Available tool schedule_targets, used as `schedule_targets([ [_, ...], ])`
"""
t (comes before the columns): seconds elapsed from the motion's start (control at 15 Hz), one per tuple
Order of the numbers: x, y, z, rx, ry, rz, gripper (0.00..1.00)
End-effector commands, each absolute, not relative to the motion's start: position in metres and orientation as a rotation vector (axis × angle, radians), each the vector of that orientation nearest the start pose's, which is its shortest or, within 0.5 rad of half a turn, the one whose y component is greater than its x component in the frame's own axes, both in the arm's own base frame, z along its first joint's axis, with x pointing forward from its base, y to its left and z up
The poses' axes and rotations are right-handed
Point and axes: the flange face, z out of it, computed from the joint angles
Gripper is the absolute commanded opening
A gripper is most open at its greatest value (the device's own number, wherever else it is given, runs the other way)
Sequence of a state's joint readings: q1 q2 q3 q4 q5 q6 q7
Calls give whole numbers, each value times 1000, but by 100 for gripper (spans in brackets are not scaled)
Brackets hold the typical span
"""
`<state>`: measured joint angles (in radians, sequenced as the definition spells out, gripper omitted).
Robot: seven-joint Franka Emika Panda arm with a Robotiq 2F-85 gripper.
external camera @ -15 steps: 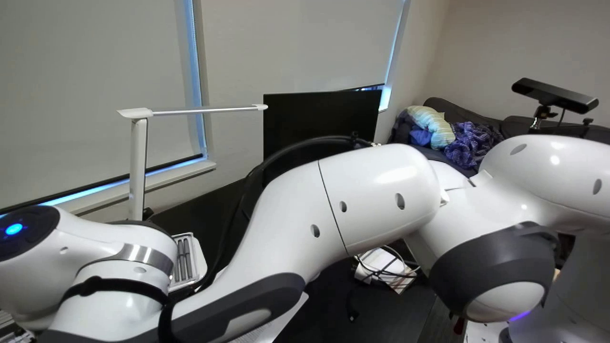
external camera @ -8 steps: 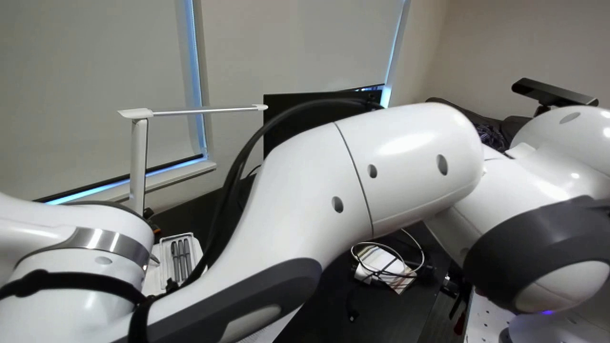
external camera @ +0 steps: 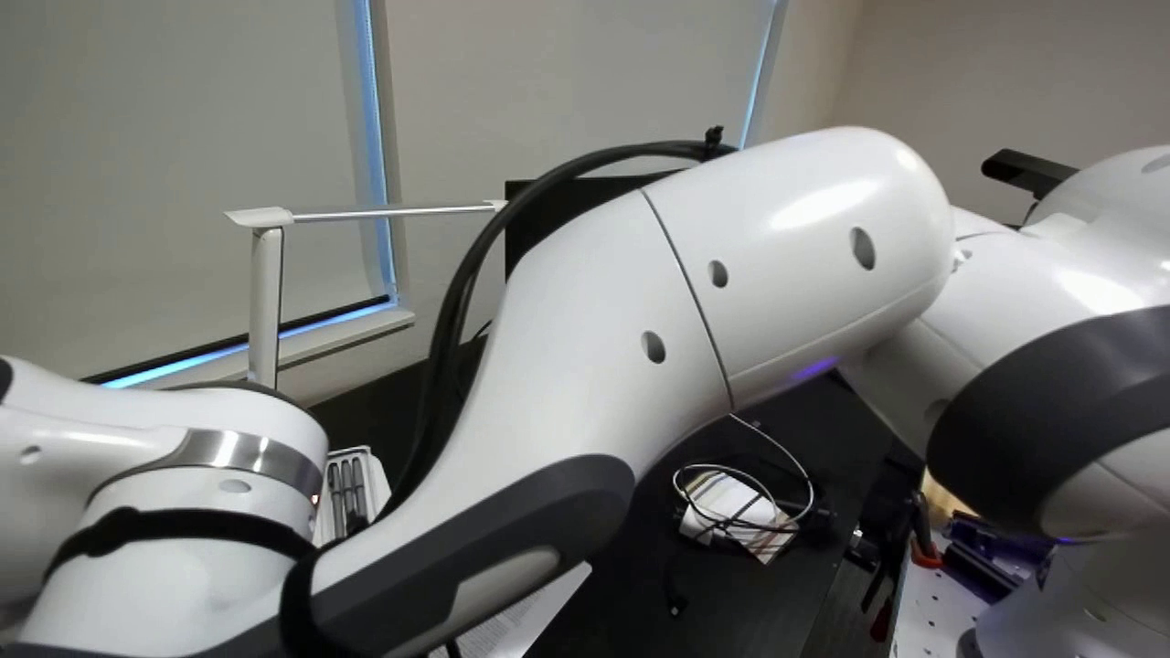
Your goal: Move the eyeglass case to the right
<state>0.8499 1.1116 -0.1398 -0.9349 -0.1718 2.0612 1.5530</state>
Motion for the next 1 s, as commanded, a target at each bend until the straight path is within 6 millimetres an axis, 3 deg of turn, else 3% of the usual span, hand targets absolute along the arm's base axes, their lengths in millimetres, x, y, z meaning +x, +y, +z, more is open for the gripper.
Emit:
schedule_targets([
  [0.0, 584, 522, 185, -3050, 1024, -421, 71],
  [0.27, 597, 514, 176, -3013, 972, -471, 97],
  [0.6, 601, 525, 186, -2907, 905, -492, 100],
  [0.93, 600, 529, 169, -2911, 1058, -431, 100],
])
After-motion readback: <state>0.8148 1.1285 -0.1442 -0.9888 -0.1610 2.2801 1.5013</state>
